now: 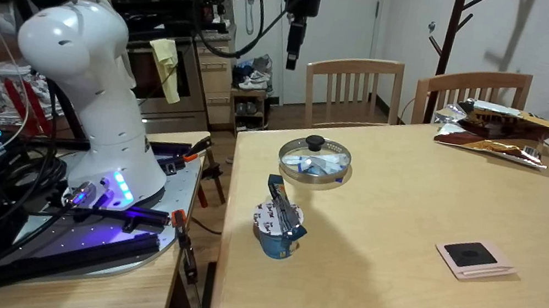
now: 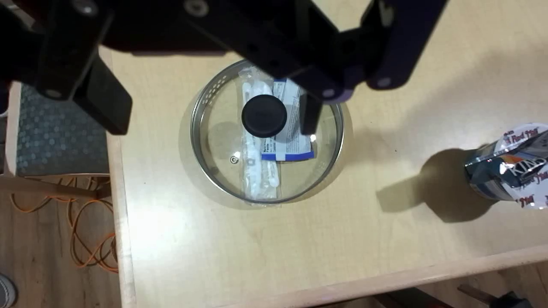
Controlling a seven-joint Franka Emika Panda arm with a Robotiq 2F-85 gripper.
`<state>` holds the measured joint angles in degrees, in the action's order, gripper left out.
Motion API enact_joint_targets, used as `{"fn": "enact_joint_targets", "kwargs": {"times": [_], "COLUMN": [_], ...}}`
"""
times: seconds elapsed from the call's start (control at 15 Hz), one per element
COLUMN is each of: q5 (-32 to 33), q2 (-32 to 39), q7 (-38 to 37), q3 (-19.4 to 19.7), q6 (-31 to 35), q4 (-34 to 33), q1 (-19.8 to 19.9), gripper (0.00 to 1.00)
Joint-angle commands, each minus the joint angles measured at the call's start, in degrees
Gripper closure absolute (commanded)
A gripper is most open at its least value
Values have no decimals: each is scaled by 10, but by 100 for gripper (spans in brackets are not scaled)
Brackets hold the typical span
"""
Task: Remove the lid from the top of the white and blue objects on the table
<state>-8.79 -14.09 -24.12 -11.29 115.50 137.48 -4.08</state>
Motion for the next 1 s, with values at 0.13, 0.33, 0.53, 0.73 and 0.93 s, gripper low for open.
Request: {"fn": "enact_joint_targets", "kwargs": {"times": [0.13, 0.33, 0.53, 0.73, 0.93], "q5": [3, 1, -6, -11, -9], "q2": [-2, -3, -4, -6, -7], "q7": [-8, -38, -67, -85, -90], "q3": [5, 6, 10, 14, 16], "q6": [7, 12, 10, 9, 22], "q4": [4, 11, 21, 34, 42], "q1": [-5, -1, 1, 2, 0], "gripper": [0, 0, 0, 0, 0]}}
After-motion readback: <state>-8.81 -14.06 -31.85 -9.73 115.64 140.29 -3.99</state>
